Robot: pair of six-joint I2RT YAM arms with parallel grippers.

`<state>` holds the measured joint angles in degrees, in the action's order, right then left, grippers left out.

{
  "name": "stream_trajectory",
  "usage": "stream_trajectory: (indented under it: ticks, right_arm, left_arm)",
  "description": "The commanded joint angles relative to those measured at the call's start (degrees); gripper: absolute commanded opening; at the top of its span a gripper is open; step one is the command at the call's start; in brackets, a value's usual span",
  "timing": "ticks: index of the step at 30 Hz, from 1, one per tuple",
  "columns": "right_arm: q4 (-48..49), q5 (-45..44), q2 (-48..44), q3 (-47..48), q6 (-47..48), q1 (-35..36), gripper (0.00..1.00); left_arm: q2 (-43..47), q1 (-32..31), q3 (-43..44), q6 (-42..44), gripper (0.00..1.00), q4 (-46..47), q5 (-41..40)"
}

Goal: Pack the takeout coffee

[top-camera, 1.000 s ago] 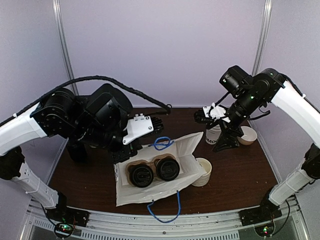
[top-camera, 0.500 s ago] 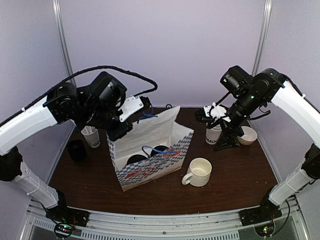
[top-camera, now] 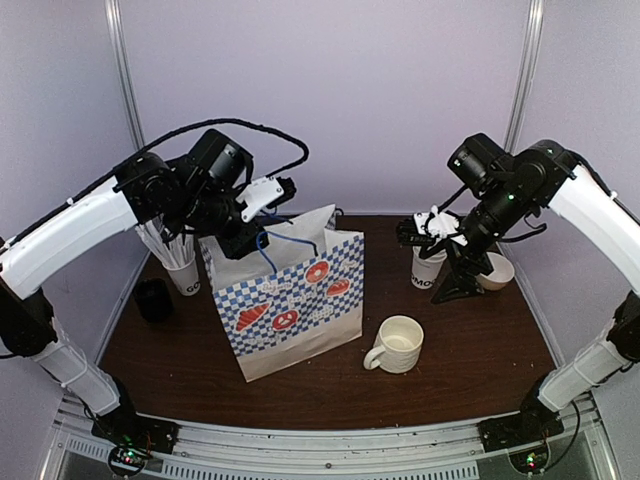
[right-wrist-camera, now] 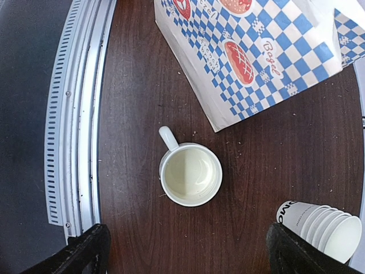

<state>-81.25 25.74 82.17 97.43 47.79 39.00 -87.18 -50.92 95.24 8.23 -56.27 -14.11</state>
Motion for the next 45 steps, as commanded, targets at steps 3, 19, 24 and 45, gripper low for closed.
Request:
stream_trajectory:
  ticks: [3,19,24,45]
  right_arm:
    - [-0.04,1.25,-3.16,-0.75,-0.34,-1.59,0.99]
    - [32.34,7.28,-15.7,-25.73,-20.38,-23.66,1.0]
    - [38.11,9.01,-17.36,-32.78,-21.47,-24.68,0.99]
    - [40.46,13.05,-17.92,-39.95,-18.38,-24.76,1.0]
  left_arm:
    - [5.28,0.29,8.62,-2.17,0.59,-6.28,2.53]
    - [17.81,28.52,-10.2,-22.88,0.62,-4.87,-0.7]
    - [15.03,32.53,-12.13,-24.85,0.6,-1.44,1.98]
    - [5.63,35.04,-14.09,-25.48,0.28,4.09,-7.07]
